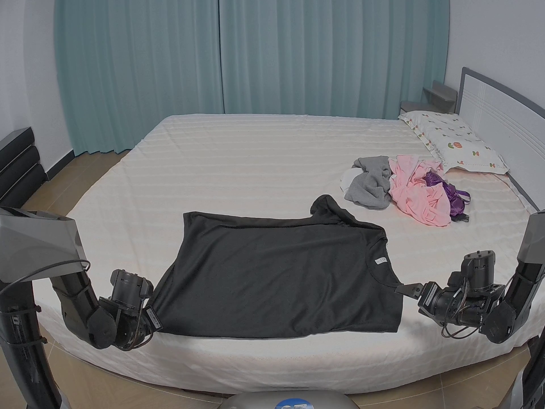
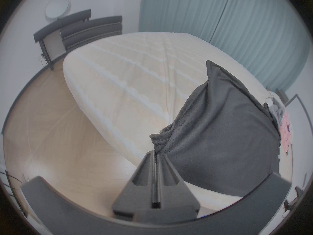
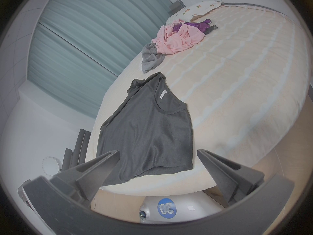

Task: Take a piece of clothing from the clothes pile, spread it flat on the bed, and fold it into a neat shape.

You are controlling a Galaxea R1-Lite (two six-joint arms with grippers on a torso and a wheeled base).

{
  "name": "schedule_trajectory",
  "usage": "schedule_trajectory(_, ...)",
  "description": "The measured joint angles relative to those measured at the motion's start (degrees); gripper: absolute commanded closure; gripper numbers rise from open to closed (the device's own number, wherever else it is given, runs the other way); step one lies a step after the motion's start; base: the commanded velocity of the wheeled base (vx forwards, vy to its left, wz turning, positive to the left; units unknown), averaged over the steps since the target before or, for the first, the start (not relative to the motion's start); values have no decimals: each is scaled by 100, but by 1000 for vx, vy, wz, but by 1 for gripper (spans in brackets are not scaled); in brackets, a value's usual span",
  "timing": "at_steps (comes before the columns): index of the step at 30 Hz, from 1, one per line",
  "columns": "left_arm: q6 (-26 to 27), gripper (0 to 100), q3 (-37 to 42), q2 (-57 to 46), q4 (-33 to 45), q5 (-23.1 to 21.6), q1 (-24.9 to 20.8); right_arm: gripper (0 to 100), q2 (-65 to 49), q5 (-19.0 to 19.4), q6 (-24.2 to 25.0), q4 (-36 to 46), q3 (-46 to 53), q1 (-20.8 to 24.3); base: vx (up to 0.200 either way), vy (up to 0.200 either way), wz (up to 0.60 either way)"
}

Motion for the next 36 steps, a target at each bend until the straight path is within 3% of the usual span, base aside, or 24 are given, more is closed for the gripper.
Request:
schedule_trajectory(7,435,100,339,-267,22,257,-16,0,149,-20,-32,4,9,-9,0,0,0)
schedule_trajectory(14,452,100,394,-336,427,271,-72,0,450,-28,-185,-16,-35,-48,0,0,0)
schedule_trajectory(27,378,100,171,-328,325,235,9,0,1180,-22,-227,-137,-439,10,0,0,0)
schedule_trajectory(28,374,100,166,-323,325,229,13,100,1226,-24,-229,-123,-490,35,0,0,0)
schedule_trajectory(36,252,100,50,-306,319,202,52,100,1497,-77,-218,-95,-769,151,0,0,0)
